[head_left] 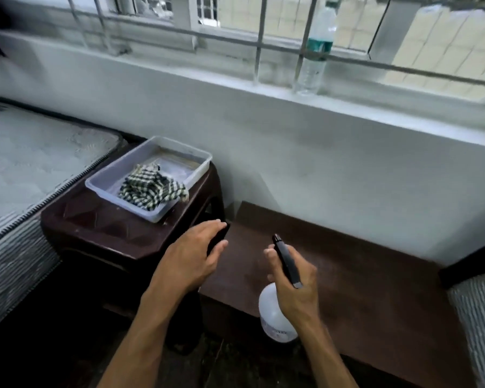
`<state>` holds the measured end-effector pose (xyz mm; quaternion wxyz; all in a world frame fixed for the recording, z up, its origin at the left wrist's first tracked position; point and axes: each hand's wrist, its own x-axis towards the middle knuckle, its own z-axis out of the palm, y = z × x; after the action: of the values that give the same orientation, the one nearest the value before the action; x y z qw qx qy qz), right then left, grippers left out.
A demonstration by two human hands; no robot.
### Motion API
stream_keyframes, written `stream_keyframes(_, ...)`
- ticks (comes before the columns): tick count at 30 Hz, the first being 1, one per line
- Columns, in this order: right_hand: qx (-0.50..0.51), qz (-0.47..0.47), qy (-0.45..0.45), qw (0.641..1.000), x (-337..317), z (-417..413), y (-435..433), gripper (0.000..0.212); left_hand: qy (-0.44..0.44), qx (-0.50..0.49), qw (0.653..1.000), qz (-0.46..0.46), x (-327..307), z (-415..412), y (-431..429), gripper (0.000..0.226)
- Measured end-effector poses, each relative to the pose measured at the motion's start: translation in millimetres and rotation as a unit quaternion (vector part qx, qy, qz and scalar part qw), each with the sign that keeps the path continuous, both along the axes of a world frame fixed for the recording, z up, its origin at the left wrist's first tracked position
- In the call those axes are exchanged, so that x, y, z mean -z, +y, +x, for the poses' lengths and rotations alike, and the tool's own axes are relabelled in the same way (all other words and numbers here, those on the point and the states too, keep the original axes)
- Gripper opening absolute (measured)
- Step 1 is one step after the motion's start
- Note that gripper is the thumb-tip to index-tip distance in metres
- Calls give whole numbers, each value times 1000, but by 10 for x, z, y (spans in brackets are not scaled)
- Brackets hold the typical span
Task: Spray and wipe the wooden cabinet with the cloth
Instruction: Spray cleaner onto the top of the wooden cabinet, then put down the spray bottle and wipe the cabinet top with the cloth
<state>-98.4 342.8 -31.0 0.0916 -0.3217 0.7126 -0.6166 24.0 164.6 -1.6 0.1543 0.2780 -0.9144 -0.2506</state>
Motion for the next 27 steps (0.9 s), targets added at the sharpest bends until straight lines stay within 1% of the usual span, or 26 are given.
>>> stream_keyframes(4, -44, -28, -5, 999, -164, -363, -30, 12, -3, -46, 999, -18, -121, -181, -64, 46)
stream_keyframes(8, -91, -56, -35, 994, -219, -659, -99, 10, -5, -103, 994, -30, -192, -300, -106, 47)
stream_keyframes(13, -110, -92, -44, 989, -356, -797, -369, 13, -12, -148, 989, -22, -267, -228, -268, 49)
stream_keyframes(15, -115, -102, -32, 988, -435, -769, -594, 13, -10, -169, 985, -18, -269, -104, -385, 49)
stream_keyframes(17, -112, -120, -14, 986, -557, -743, -804, 23, -7, -196, 981, -12, -299, -6, -491, 49)
stream_keyframes(19, -112, -146, 3, 983, -727, -713, -1058, 26, 0, -220, 975, -11, -320, 63, -640, 51)
stream_keyframes(22, -104, -180, 40, 977, -1075, -667, -1571, 36, 20, -231, 973, -9, -407, 91, -987, 50)
stream_keyframes(23, -103, -187, 43, 976, -1193, -659, -1744, 37, 23, -231, 973, -3, -435, 87, -1103, 50)
stream_keyframes(25, -109, -204, 48, 972, -1393, -636, -2153, 26, 38, -229, 973, 14, -466, 86, -1362, 54)
stream_keyframes(27, -111, -225, 55, 967, -1508, -617, -2633, 21, 58, -225, 972, 31, -442, 106, -1624, 59)
